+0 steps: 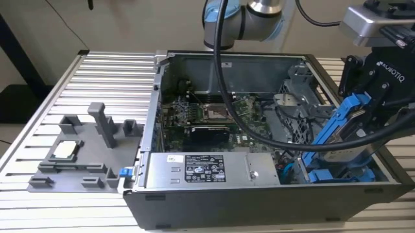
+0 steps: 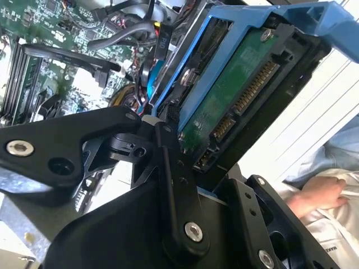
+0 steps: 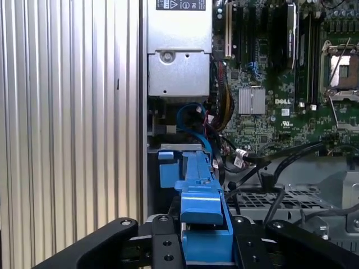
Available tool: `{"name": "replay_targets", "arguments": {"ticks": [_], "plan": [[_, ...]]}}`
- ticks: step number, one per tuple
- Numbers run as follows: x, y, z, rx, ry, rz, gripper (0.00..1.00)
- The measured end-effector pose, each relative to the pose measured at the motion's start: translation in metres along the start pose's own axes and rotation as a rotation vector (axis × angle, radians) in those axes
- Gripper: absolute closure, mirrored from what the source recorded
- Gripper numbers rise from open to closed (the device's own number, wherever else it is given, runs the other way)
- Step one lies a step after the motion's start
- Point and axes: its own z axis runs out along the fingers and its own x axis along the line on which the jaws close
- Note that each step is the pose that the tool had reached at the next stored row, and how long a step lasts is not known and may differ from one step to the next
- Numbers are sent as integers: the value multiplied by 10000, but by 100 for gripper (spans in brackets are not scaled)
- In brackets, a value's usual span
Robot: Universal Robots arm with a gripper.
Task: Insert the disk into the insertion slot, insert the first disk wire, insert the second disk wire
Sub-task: 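Insert the disk into the insertion slot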
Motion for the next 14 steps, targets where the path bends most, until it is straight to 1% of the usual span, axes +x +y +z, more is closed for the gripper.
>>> {"name": "replay_targets", "arguments": {"ticks": [5, 14], "plan": [[3, -8, 55, 0, -14, 0, 67], [8, -18, 215, 0, -62, 0, 67]]}}
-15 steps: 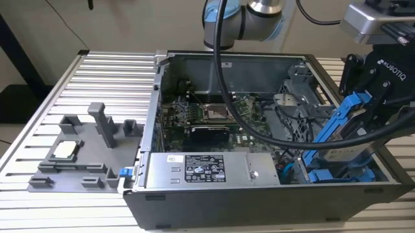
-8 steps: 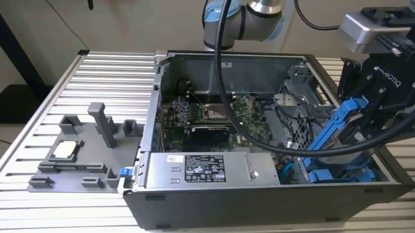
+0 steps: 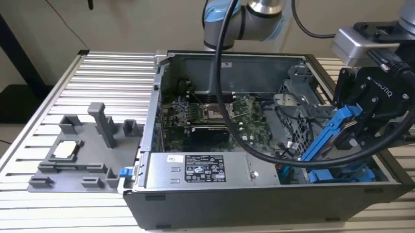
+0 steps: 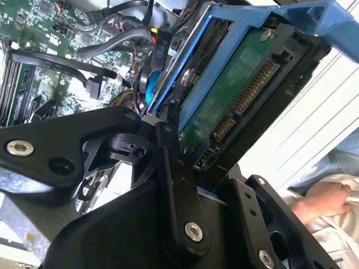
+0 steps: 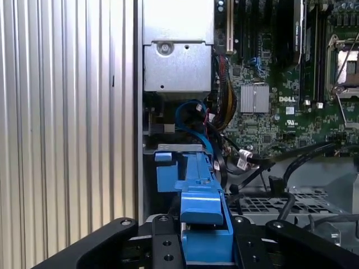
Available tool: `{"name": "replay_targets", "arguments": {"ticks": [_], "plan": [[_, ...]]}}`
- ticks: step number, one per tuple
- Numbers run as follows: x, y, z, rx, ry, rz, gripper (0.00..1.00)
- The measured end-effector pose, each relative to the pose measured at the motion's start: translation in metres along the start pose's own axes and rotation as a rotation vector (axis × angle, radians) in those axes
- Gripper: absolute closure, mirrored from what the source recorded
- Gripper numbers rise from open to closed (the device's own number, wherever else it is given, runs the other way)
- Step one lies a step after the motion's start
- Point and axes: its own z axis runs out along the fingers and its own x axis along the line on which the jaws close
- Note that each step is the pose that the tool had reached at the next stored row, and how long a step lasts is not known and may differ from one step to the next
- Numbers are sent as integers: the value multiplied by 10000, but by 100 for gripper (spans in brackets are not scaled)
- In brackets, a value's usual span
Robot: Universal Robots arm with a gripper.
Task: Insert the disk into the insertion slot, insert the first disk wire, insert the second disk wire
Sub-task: 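Insert the disk into the insertion slot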
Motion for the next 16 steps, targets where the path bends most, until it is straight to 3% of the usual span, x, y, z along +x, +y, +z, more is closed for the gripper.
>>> {"name": "replay_targets", "arguments": {"ticks": [12, 16], "plan": [[3, -4, 216, 6, -39, -1, 67], [3, -4, 237, 9, -39, -1, 67]]}}
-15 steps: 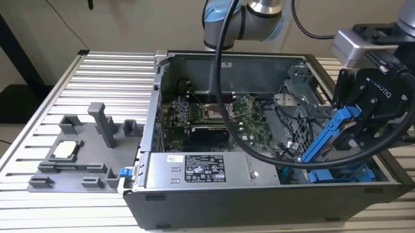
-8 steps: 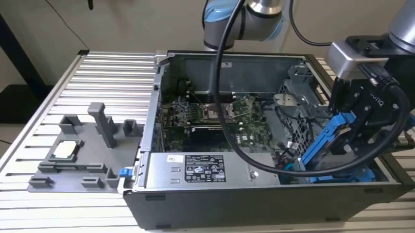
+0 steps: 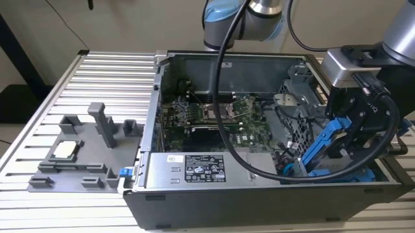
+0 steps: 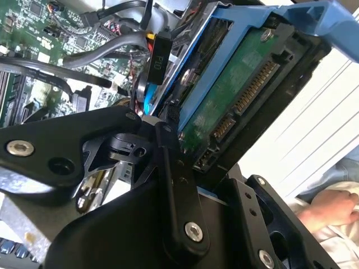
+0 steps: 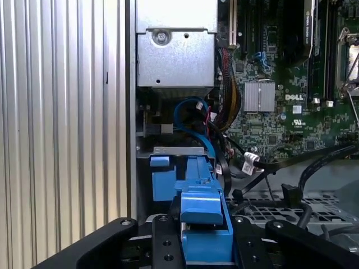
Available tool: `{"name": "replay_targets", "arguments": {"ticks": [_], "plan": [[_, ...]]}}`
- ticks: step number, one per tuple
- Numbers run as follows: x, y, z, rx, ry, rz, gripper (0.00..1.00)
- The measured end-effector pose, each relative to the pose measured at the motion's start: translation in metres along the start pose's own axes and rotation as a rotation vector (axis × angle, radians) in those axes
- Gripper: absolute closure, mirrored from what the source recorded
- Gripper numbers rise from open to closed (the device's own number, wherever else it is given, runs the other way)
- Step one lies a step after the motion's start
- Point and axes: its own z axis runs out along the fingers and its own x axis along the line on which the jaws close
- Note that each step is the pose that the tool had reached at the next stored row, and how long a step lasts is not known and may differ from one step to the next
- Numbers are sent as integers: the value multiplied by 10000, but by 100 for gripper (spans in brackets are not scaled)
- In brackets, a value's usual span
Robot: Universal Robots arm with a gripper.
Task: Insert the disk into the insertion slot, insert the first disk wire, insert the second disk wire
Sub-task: 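Insert the disk into the insertion slot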
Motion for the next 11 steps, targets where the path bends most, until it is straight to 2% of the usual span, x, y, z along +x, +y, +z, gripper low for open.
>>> {"name": "replay_targets", "arguments": {"ticks": [7, 8, 11], "plan": [[0, 0, 2, 1, -2, -1, 66], [0, 0, 1, 1, -1, 0, 59], [0, 0, -10, 1, -2, 0, 59]]}}
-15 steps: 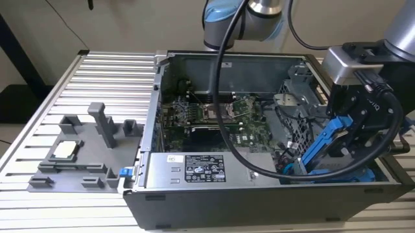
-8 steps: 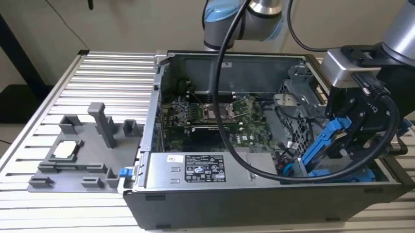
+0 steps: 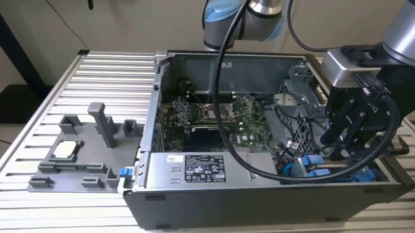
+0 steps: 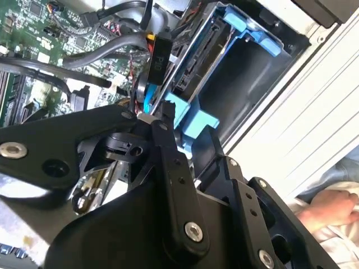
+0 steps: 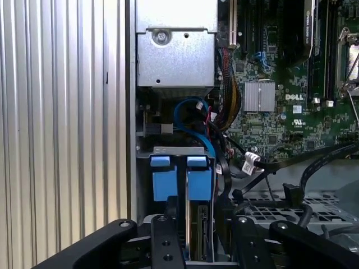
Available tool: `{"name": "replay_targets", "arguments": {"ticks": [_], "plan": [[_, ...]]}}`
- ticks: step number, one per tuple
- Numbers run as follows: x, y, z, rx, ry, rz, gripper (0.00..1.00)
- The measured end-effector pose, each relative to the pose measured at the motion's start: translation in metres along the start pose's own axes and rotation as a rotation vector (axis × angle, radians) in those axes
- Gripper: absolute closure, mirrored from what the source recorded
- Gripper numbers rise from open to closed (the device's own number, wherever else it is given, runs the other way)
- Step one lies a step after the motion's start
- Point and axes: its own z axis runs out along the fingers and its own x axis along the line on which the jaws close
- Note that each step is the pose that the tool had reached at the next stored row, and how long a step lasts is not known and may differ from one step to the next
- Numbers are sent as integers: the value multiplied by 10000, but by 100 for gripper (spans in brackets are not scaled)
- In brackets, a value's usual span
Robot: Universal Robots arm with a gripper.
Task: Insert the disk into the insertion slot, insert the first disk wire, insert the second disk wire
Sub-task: 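Insert the disk into the insertion slot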
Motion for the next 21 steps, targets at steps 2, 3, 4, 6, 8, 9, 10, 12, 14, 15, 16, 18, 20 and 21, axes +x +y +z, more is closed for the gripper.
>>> {"name": "replay_targets", "arguments": {"ticks": [2, 3, 4, 6, 8, 9, 10, 12, 14, 15, 16, 18, 20, 21], "plan": [[-1, 1, -74, 0, -1, 0, 59], [-1, 2, -118, 1, 2, 0, 59], [-1, 3, -165, 0, 5, 1, 59], [-2, 4, -251, 0, 9, 0, 59], [-3, 4, -299, 1, 28, 0, 59], [-5, 4, -303, 1, 37, 0, 59], [-4, 4, -302, 20, 36, -1, 59], [-5, 9, -305, 337, 10, -4, 59], [-5, 12, -303, 712, -27, -8, 59], [-5, 12, -303, 893, -40, -13, 59], [-5, 13, -303, 1072, -57, -19, 59], [-5, 13, -303, 1408, -112, -65, 59], [-6, 13, -304, 1514, -155, -304, 59], [-6, 13, -304, 1512, -166, -484, 59]]}}
